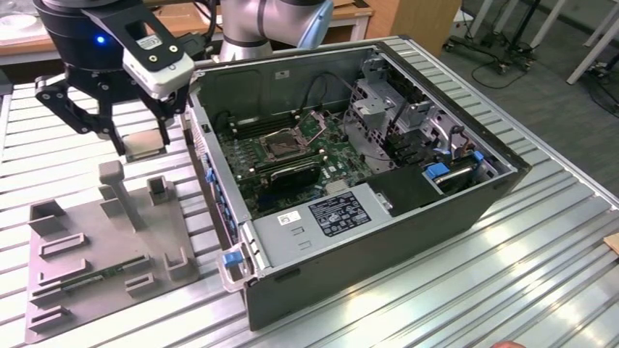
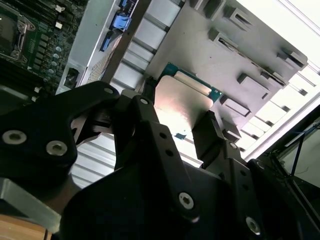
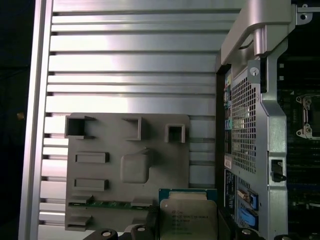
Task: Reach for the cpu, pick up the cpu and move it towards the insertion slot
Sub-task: 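Pick up the cpu and move it towards the insertion slot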
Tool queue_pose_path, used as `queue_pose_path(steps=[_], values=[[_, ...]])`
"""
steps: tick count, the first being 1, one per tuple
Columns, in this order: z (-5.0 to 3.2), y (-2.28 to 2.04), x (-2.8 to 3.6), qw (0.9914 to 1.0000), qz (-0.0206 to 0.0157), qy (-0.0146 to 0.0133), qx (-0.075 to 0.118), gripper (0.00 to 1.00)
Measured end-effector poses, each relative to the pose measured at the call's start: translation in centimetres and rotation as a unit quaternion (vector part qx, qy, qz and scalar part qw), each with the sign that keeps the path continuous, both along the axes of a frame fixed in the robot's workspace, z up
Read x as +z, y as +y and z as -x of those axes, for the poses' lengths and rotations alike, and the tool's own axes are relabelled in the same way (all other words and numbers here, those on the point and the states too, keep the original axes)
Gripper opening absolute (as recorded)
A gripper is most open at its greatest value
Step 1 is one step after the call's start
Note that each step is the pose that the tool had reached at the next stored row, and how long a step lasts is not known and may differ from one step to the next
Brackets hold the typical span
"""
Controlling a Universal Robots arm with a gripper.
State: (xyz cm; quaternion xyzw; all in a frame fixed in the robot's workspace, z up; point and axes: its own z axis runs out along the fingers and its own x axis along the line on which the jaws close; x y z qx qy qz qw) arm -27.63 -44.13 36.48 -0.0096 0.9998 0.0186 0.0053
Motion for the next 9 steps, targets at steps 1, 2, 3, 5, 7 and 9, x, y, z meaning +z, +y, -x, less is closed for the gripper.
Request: queue_pose_path(steps=[1, 2, 3, 5, 7, 9], values=[[-0.13, 0.00, 0.00, 1.00000, 0.0000, 0.0000, 0.000, 0.54], [-0.25, 0.00, 0.00, 1.00000, 0.0000, 0.0000, 0.000, 0.54], [-0.38, 0.00, 0.00, 1.00000, 0.0000, 0.0000, 0.000, 0.54], [-0.63, 0.00, 0.00, 1.00000, 0.0000, 0.0000, 0.000, 0.54], [-0.87, 0.00, 0.00, 1.00000, 0.0000, 0.0000, 0.000, 0.54], [-1.12, 0.00, 0.00, 1.00000, 0.0000, 0.0000, 0.000, 0.54]])
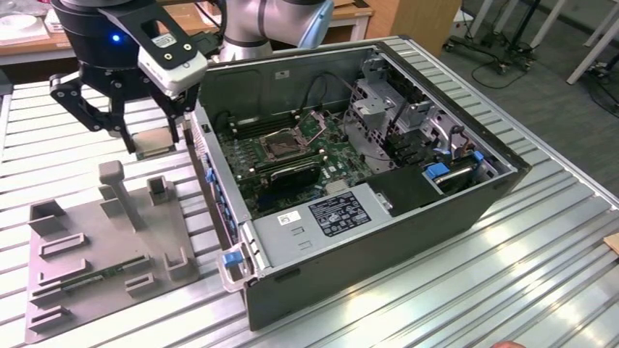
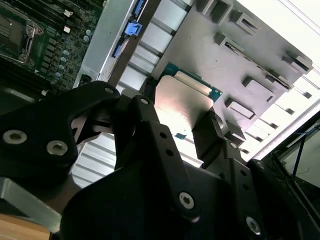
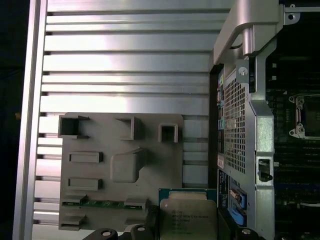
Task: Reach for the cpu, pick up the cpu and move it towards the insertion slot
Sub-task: 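Pick up the cpu and move it towards the insertion slot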
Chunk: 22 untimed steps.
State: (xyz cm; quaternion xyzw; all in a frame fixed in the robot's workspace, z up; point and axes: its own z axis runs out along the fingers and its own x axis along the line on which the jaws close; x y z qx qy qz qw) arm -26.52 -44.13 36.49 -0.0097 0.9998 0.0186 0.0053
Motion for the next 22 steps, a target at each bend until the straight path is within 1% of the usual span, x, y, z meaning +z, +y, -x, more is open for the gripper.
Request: queue_pose_path(steps=[11, 22], values=[[-1.36, 0.00, 0.00, 1.00000, 0.0000, 0.0000, 0.000, 0.54], [-1.57, 0.00, 0.00, 1.00000, 0.0000, 0.0000, 0.000, 0.54]])
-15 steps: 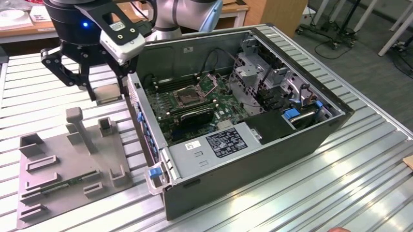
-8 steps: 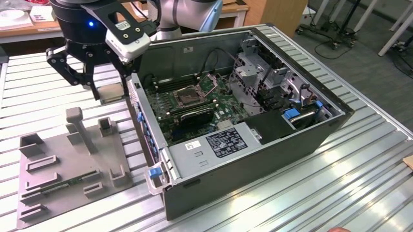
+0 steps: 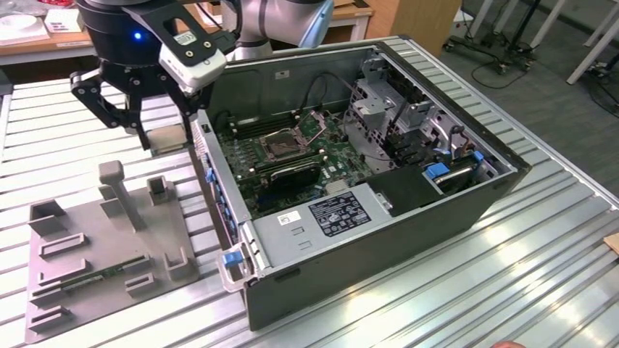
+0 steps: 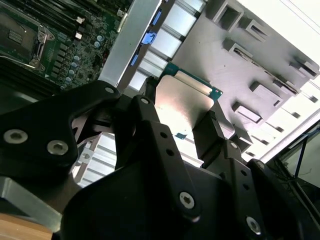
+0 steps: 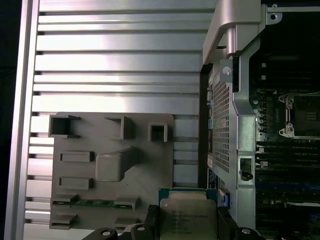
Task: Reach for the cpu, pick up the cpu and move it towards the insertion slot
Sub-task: 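Pick up the cpu and move it towards the insertion slot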
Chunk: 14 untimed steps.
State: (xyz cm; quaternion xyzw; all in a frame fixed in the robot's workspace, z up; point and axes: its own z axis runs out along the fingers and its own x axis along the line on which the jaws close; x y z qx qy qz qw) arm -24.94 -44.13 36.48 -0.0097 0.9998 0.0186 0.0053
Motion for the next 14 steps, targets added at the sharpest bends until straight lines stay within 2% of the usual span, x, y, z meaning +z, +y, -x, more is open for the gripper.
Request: queue_pose_path(steps=[14], values=[[-1.55, 0.00, 0.00, 1.00000, 0.0000, 0.0000, 0.000, 0.54]])
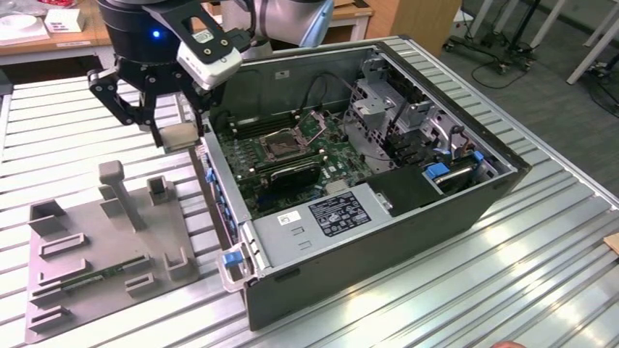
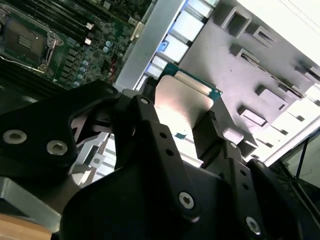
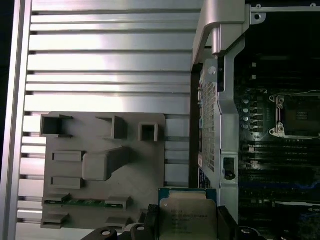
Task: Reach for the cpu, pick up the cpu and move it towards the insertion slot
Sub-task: 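Pick up the cpu and move it towards the insertion slot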
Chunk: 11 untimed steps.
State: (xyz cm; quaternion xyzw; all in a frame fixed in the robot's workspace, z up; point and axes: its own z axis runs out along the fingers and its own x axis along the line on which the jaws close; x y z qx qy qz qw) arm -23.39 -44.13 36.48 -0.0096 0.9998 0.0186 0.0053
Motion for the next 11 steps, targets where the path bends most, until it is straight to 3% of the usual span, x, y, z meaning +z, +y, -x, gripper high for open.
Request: queue_pose_path(steps=[11], values=[[-1.40, 0.00, 0.00, 1.00000, 0.0000, 0.0000, 0.000, 0.54]])
